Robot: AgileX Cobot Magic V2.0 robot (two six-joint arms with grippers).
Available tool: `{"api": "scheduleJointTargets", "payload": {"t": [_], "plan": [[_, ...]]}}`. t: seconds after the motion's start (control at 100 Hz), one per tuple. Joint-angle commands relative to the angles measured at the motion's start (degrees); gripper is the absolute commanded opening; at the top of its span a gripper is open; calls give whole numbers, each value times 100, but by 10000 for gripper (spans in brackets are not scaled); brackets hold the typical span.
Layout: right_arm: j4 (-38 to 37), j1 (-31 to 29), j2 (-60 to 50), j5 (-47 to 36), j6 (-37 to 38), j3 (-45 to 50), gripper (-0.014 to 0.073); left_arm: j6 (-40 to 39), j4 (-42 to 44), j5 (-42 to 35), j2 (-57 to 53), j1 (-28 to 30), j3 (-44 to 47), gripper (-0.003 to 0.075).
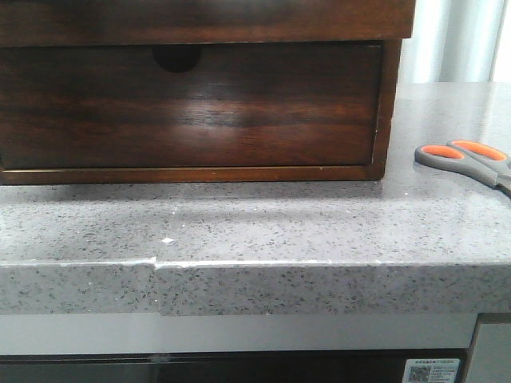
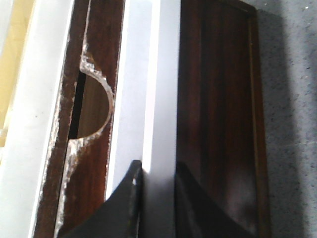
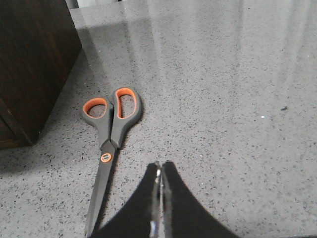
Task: Put scissors in drawer with both arms
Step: 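Pull the drawer out toward the robot with the left gripper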
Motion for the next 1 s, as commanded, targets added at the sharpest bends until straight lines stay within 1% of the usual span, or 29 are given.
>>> {"api": "scheduleJointTargets", "payload": {"t": [0.0,0.14,0.29,0.45,0.62,0.77,0.86,0.99], "plan": [[-17,4,101,-408,-29,-214,-69,-194,-253,-381,-373,-56,-88,-22],[-17,4,101,-408,-29,-214,-69,-194,-253,-577,-769,-56,200,-22],[-17,4,101,-408,-29,-214,-69,-194,-253,-1184,-1134,-66,395,-22],[-17,4,101,-408,-29,-214,-69,-312,-253,-1333,-1259,-229,436,-22],[-17,4,101,-408,-29,-214,-69,-326,-265,-1333,-1234,-572,436,-22],[-17,4,101,-408,-29,-214,-69,-326,-432,-1278,-1228,-1037,436,-22],[-17,4,101,-408,-29,-214,-69,-326,-446,-1090,-1228,-1278,436,-22],[-17,4,101,-408,-29,-214,-69,-326,-456,-623,-1228,-1559,436,-22]]}}
